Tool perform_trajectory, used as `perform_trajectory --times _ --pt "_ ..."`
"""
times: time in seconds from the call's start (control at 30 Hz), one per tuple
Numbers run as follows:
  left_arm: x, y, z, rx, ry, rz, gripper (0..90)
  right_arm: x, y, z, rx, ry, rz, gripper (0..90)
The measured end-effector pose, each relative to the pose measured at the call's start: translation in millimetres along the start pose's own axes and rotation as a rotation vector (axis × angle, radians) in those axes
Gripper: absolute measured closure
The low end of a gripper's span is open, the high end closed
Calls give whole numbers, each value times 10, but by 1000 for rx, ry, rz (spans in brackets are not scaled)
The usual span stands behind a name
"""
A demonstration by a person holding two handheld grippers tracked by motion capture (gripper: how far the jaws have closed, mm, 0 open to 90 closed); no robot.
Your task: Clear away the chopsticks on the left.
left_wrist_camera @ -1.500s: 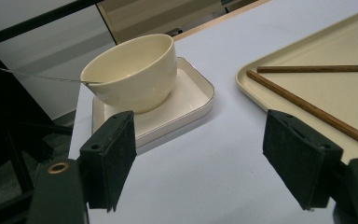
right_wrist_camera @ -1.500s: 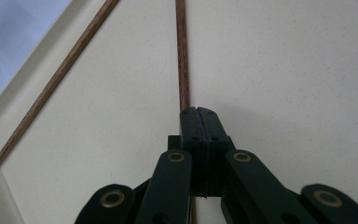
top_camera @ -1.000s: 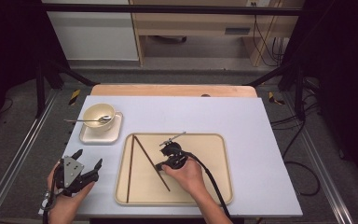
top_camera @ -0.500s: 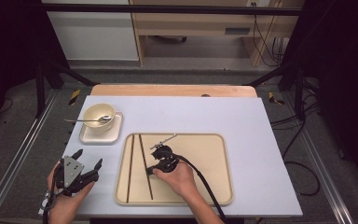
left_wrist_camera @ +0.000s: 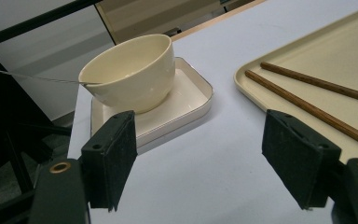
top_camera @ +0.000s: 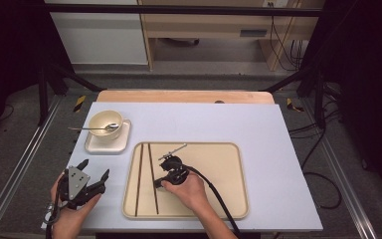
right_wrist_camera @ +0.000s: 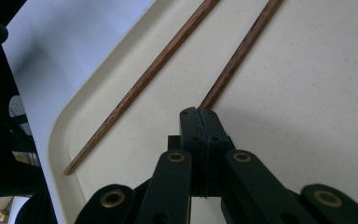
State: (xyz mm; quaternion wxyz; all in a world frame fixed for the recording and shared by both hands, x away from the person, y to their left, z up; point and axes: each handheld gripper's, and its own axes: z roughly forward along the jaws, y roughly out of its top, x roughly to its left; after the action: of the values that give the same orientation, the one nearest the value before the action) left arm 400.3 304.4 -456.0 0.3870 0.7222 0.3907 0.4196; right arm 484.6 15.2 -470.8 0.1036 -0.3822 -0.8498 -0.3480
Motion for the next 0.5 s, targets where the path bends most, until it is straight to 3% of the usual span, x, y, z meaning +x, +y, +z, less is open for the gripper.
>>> perform_trajectory --times 0.5 --pt "24 -6 -7 -10 2 -17 250 60 79 122 -3 22 -9 900"
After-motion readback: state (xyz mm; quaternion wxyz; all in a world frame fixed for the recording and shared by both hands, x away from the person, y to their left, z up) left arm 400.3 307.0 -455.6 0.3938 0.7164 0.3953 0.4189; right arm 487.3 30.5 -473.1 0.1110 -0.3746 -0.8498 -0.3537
